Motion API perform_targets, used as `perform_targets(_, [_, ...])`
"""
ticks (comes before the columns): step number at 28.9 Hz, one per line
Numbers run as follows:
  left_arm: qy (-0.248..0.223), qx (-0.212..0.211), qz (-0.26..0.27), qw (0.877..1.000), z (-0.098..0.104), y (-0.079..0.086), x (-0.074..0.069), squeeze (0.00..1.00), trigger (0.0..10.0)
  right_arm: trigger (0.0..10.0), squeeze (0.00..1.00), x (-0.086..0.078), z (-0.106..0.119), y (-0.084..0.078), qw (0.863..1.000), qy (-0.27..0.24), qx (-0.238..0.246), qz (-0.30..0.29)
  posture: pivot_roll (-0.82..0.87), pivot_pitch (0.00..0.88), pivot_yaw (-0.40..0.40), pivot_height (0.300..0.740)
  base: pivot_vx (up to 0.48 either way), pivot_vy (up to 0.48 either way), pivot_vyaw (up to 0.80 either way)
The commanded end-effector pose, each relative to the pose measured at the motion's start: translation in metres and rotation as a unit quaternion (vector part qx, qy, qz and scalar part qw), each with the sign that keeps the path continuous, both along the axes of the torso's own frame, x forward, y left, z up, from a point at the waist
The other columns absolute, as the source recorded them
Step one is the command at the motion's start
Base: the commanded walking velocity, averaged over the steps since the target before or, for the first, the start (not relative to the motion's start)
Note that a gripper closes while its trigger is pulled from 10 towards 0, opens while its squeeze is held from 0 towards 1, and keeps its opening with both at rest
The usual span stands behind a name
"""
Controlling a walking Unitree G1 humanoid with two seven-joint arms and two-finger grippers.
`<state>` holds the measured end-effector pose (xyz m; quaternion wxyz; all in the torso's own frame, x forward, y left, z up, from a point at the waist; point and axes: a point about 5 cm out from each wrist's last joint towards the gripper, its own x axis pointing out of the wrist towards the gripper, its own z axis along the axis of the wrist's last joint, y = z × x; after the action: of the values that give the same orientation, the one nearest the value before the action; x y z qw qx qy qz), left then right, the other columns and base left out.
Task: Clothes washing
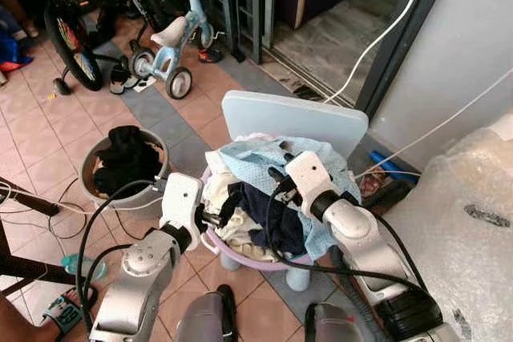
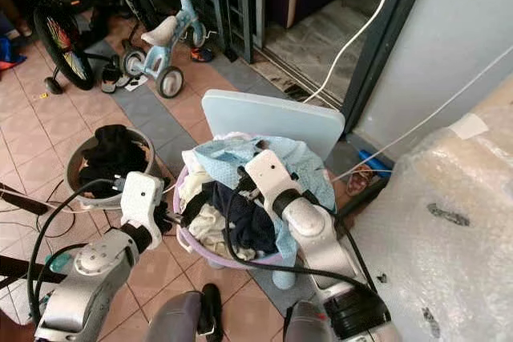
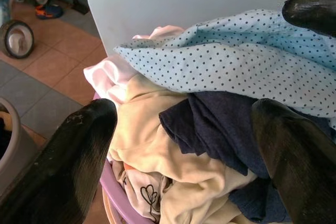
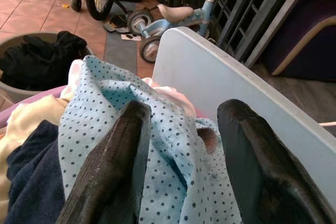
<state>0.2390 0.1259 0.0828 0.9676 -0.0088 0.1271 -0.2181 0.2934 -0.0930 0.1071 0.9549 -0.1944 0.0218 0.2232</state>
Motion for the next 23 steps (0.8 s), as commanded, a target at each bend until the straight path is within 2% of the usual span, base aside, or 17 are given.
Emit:
perform_targets(1, [0.003, 0.007, -0.001, 1.0, 0.0, 0.002, -0.004, 0.0, 10.0, 10.0, 1.0, 0.002, -0.003, -0.007, 1.0, 0.001, -0.006, -0.03, -0.02, 0.167, 0.072, 0.74, 0.0, 0.0, 0.0])
perform_targets(5, [0.004, 0.007, -0.001, 1.0, 0.0, 0.002, -0.005, 0.0, 10.0, 10.0, 1.0, 0.002, -0.01, -0.01, 0.999, 0.019, -0.008, -0.038, -0.02, 0.169, 0.071, 0.74, 0.0, 0.0, 0.0])
perform_targets(7, [0.006, 0.006, -0.003, 1.0, -0.001, 0.001, -0.005, 0.0, 10.0, 10.0, 1.0, -0.007, -0.039, -0.012, 0.993, 0.109, -0.023, -0.029, -0.03, 0.171, 0.072, 0.74, 0.0, 0.0, 0.0])
perform_targets(8, [0.006, 0.006, -0.003, 1.0, -0.001, 0.001, -0.005, 0.0, 10.0, 10.0, 1.0, -0.007, -0.039, -0.012, 0.993, 0.109, -0.023, -0.029, -0.03, 0.171, 0.072, 0.74, 0.0, 0.0, 0.0])
perform_targets(10, [0.006, 0.006, -0.005, 1.0, -0.001, 0.0, -0.004, 0.0, 10.0, 10.0, 1.0, -0.015, -0.055, -0.011, 0.987, 0.16, -0.03, -0.017, -0.03, 0.172, 0.073, 0.74, 0.0, 0.0, 0.0])
perform_targets(12, [0.006, 0.006, -0.006, 1.0, -0.001, 0.0, -0.004, 0.0, 10.0, 10.0, 1.0, -0.017, -0.059, -0.009, 0.985, 0.171, -0.031, -0.012, -0.03, 0.172, 0.073, 0.74, 0.0, 0.0, 0.0])
perform_targets(13, [0.005, 0.005, -0.006, 1.0, -0.001, 0.0, -0.004, 0.0, 10.0, 10.0, 0.52, -0.018, -0.061, -0.008, 0.984, 0.179, -0.026, -0.009, -0.03, 0.173, 0.073, 0.74, 0.0, 0.0, 0.0])
perform_targets(14, [0.005, 0.005, -0.006, 1.0, -0.001, 0.0, -0.004, 0.0, 10.0, 10.0, 0.52, -0.018, -0.061, -0.008, 0.984, 0.179, -0.026, -0.009, -0.03, 0.173, 0.073, 0.74, 0.0, 0.0, 0.0])
perform_targets(15, [0.005, 0.005, -0.006, 1.0, 0.0, 0.0, -0.004, 0.0, 10.0, 10.0, 0.19, -0.019, -0.063, -0.006, 0.982, 0.186, -0.025, -0.006, -0.03, 0.173, 0.073, 0.74, 0.0, 0.0, 0.0])
perform_targets(17, [0.005, 0.005, -0.006, 1.0, 0.0, 0.0, -0.004, 0.0, 10.0, 10.0, 0.19, -0.019, -0.064, -0.005, 0.982, 0.189, -0.023, -0.006, -0.03, 0.173, 0.073, 0.74, 0.0, 0.0, 0.0])
perform_targets(18, [0.005, 0.006, -0.006, 1.0, 0.0, 0.0, -0.004, 0.0, 10.0, 10.0, 0.0, -0.018, -0.065, -0.005, 0.981, 0.193, -0.023, -0.007, -0.03, 0.171, 0.072, 0.74, 0.0, 0.0, 0.0])
perform_targets(19, [0.005, 0.006, -0.005, 1.0, 0.0, 0.0, -0.004, 0.0, 10.0, 0.0, 0.0, -0.015, -0.065, -0.006, 0.981, 0.192, -0.007, -0.03, -0.03, 0.171, 0.072, 0.74, 0.0, 0.0, 0.0])
perform_targets(23, [0.004, 0.007, -0.003, 1.0, 0.0, 0.001, -0.003, 0.0, 10.0, 0.0, 0.0, -0.006, -0.057, -0.012, 0.979, 0.181, 0.051, -0.081, -0.02, 0.168, 0.07, 0.74, 0.0, 0.0, 0.0])
